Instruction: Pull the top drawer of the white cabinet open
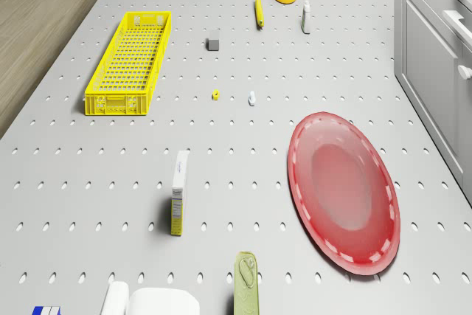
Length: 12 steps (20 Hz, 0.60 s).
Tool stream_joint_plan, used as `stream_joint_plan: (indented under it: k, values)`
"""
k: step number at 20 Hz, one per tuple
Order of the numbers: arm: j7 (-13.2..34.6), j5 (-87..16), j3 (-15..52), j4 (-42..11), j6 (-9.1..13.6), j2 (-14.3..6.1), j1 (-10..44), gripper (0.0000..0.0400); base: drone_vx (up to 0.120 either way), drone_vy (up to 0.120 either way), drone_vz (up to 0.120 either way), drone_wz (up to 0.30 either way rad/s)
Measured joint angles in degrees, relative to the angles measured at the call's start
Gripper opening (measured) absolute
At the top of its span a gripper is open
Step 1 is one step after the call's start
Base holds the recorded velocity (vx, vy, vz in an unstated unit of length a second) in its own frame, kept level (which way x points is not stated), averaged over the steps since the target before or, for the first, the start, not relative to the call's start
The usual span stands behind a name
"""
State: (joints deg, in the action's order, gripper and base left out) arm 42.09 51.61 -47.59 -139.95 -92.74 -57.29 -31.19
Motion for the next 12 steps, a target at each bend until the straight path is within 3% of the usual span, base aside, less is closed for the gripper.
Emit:
stream_joint_plan:
  k: [12]
  values:
    - [1.5, -1.8, -0.9, -0.3, -2.2, -2.4, -2.4, 0.0305, 0.120, 0.000, 0.000, 0.000]
